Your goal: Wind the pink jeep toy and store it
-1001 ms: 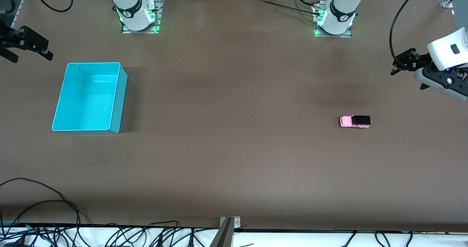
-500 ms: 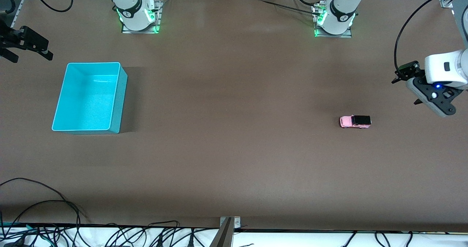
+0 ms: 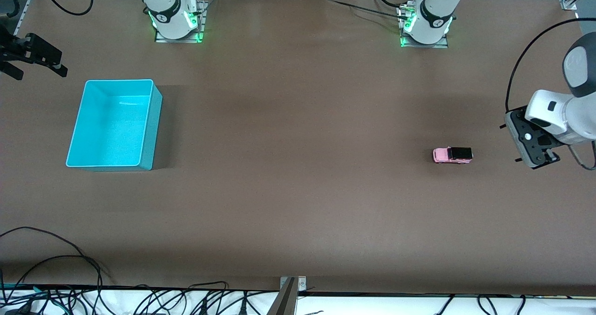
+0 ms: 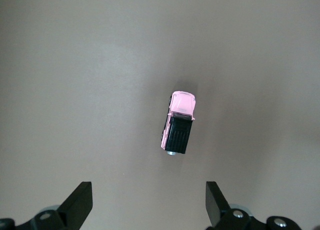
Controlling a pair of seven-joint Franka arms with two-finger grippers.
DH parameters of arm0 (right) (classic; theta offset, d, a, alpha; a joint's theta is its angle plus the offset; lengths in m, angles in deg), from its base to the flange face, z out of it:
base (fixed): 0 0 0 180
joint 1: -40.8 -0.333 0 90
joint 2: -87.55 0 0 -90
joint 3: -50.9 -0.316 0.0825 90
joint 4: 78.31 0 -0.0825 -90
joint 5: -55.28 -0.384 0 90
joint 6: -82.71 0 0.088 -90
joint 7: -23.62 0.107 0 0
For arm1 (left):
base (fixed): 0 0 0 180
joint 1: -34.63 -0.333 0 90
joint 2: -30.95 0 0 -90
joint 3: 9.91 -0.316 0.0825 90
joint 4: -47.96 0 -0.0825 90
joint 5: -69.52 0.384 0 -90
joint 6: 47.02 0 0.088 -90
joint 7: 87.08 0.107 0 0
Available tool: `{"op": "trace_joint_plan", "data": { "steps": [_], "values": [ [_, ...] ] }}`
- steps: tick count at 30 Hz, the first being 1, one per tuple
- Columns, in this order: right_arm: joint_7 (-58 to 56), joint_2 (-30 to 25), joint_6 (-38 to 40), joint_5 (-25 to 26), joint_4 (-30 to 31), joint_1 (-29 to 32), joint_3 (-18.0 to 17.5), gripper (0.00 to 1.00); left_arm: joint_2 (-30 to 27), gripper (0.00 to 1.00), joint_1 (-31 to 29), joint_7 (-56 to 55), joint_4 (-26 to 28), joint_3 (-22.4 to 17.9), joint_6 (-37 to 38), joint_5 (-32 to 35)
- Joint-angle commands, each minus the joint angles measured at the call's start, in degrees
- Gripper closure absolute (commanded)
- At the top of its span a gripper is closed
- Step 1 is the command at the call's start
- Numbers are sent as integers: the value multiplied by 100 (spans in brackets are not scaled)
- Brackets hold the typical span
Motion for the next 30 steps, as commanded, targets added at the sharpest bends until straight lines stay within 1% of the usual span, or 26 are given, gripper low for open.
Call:
{"op": "trace_joint_plan", "data": {
  "steps": [1,5,9,14,20,26,30],
  "values": [
    [-51,-3,78,40,-77,-3,3,0,-133,0,-119,646,618,55,-579,112],
    [-51,-3,87,48,-77,-3,3,0,-177,0,-119,945,1031,64,-1045,104],
    [-51,-3,78,48,-77,-3,3,0,-177,0,-128,990,1454,64,-1475,112],
    [-42,-3,78,40,-77,-3,3,0,-160,0,-119,1411,1805,73,-1871,95],
    [-42,-3,86,40,-77,-3,-15,0,-160,0,-154,1499,2526,82,-2863,68],
    [-42,-3,87,40,-77,-3,-24,0,-63,0,-172,1499,2860,82,-3409,68],
    [-42,-3,87,40,-77,-3,-24,0,121,0,-198,1508,2913,82,-3603,68]
  ]
}}
